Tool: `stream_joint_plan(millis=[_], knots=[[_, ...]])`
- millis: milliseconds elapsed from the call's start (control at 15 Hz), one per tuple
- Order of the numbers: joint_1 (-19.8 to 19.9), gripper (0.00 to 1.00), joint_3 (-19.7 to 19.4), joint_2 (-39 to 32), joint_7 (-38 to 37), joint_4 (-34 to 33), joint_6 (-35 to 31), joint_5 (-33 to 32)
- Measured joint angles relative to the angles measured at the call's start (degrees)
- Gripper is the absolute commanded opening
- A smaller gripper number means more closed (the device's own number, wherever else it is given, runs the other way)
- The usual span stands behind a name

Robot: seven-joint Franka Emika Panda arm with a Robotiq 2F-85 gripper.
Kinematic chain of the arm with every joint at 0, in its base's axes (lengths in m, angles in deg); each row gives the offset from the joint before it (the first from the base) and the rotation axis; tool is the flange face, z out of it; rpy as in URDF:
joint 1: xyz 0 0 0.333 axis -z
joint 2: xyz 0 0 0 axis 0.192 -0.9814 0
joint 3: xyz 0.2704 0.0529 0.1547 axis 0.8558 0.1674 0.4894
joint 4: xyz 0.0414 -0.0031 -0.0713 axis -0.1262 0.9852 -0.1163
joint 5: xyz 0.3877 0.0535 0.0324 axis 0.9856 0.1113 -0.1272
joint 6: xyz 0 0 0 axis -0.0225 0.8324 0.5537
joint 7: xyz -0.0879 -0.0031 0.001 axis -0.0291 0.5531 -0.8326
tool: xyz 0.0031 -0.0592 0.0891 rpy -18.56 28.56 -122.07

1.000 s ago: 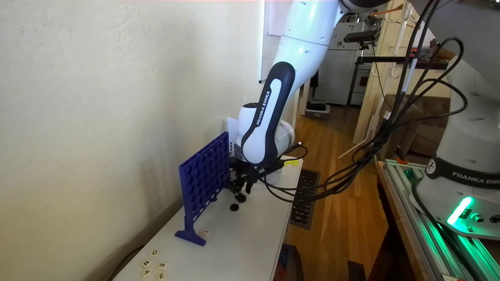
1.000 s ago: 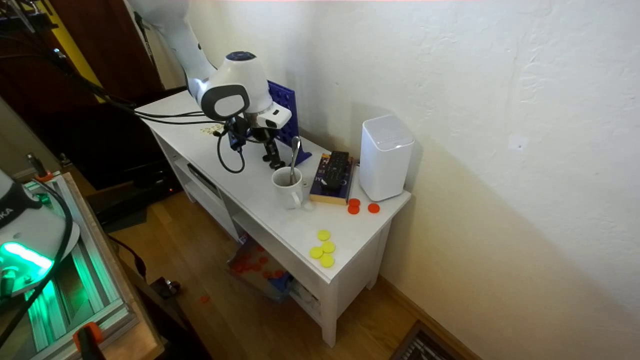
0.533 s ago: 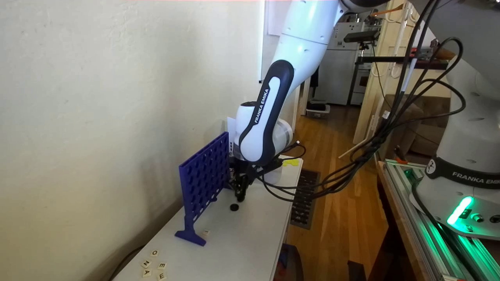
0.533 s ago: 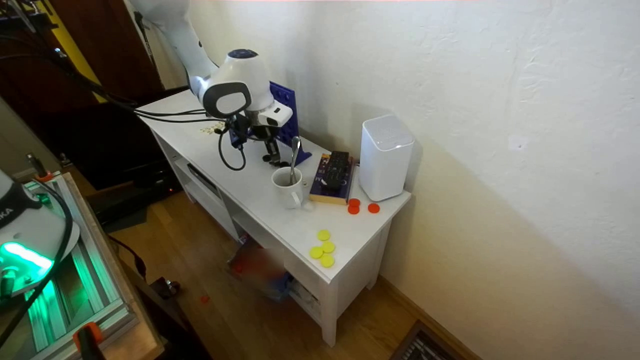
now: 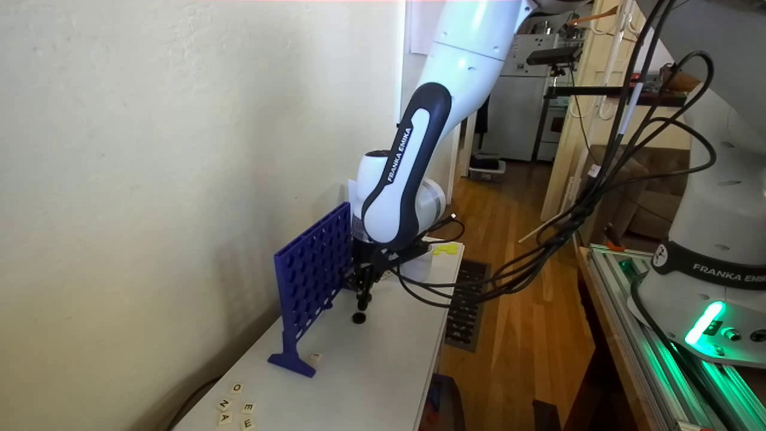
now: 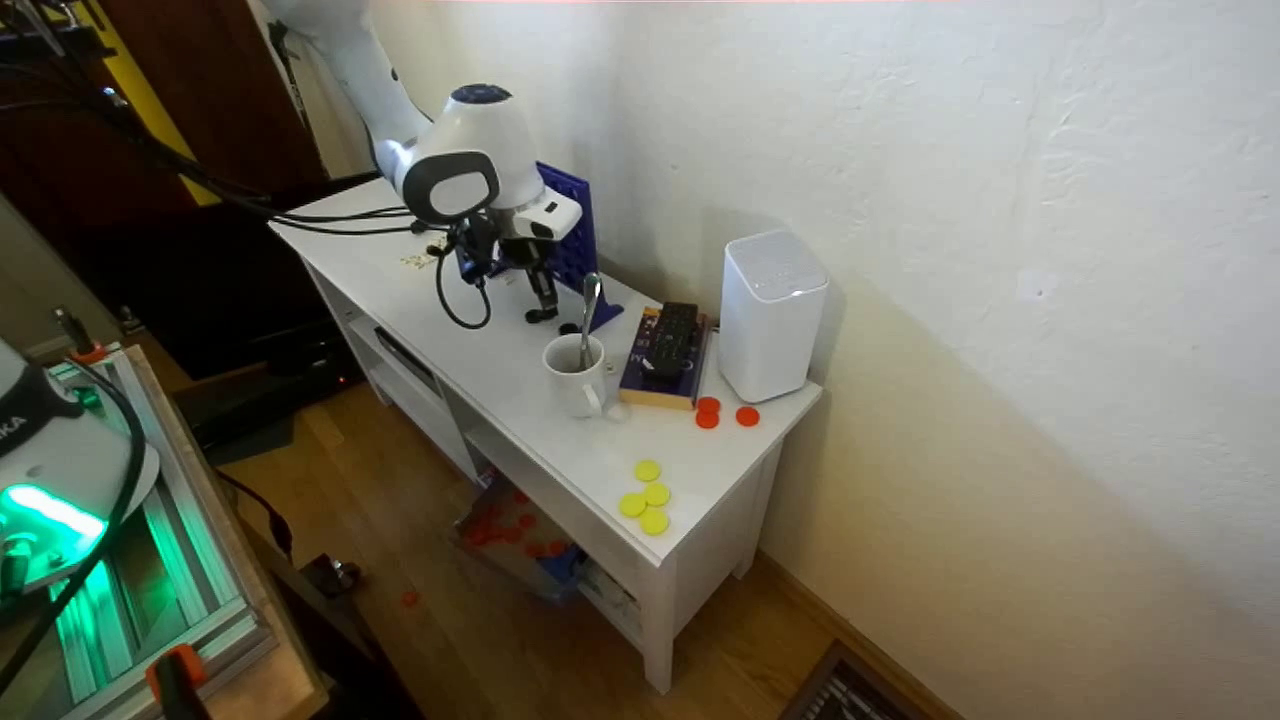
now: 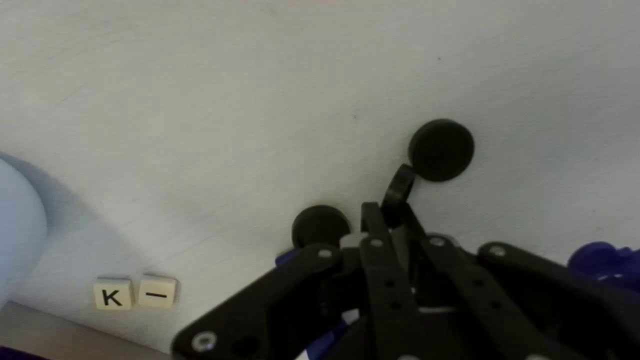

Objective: Place the token inside the grid

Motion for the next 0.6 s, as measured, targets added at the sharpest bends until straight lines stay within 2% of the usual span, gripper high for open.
stream_joint_plan(millis=[333, 600], knots=[[0.46, 0.02, 1.92, 1.52, 0.09, 1.58, -1.22, 0.0], [-1.01, 0.02, 1.35, 6.32, 0.03, 7.63, -5.45, 0.0]])
